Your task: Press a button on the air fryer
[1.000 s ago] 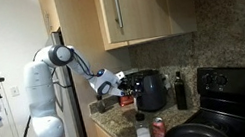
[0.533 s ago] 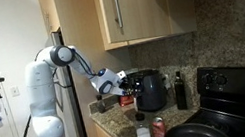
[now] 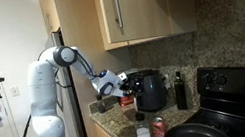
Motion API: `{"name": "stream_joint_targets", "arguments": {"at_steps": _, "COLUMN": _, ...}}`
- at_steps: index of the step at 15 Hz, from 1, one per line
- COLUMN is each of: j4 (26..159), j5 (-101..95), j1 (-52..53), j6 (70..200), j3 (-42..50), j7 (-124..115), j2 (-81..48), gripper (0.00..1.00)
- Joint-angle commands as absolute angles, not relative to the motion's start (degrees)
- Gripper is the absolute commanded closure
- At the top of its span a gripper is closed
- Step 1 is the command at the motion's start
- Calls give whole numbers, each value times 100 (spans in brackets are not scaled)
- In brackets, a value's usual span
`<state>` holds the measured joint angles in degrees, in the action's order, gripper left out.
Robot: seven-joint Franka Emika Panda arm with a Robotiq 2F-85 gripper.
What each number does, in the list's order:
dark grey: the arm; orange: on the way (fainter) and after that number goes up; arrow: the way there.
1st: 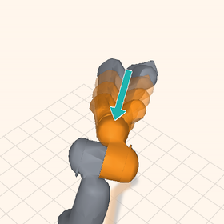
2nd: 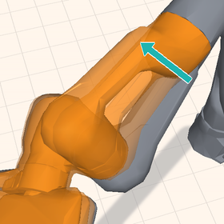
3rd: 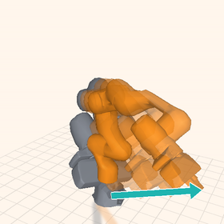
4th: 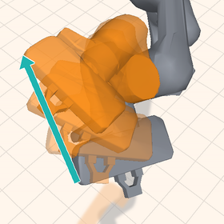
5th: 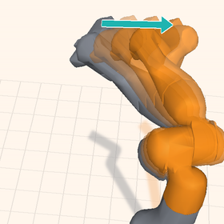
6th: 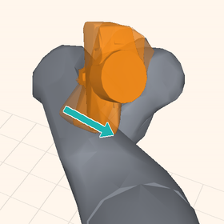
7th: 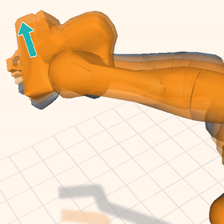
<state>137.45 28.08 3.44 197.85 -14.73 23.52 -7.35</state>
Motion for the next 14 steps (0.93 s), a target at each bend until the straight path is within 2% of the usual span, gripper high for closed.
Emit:
{"name": "stream_joint_targets", "arguments": {"at_steps": 1, "j4": 13502, "j5": 2879, "j1": 523, "j6": 19785, "j3": -1309, "j7": 2509, "j2": -870, "gripper": 0}}
{"name": "stream_joint_targets", "arguments": {"at_steps": 5, "j4": 13578, "j5": 2835, "j1": 570, "j6": 19785, "j3": -1319, "j7": 2418, "j2": -867, "gripper": 0}}
{"name": "stream_joint_targets", "arguments": {"at_steps": 7, "j4": 14007, "j5": 2440, "j1": 342, "j6": 18977, "j3": -1729, "j7": 2024, "j2": -215, "gripper": 0}}
{"name": "stream_joint_targets", "arguments": {"at_steps": 8, "j4": 14241, "j5": 1783, "j1": 744, "j6": 18557, "j3": -1318, "j7": 1447, "j2": 141, "gripper": 0}}
{"name": "stream_joint_targets", "arguments": {"at_steps": 9, "j4": 14301, "j5": 2033, "j1": 256, "j6": 18224, "j3": -2080, "j7": 1763, "j2": 455, "gripper": 0}}
{"name": "stream_joint_targets", "arguments": {"at_steps": 10, "j4": 14371, "j5": 2057, "j1": 394, "j6": 17905, "j3": -2146, "j7": 1779, "j2": 766, "gripper": 0}}
{"name": "stream_joint_targets", "arguments": {"at_steps": 14, "j4": 14928, "j5": 2552, "j1": 964, "j6": 16674, "j3": -1766, "j7": 2490, "j2": 2084, "gripper": 0}}
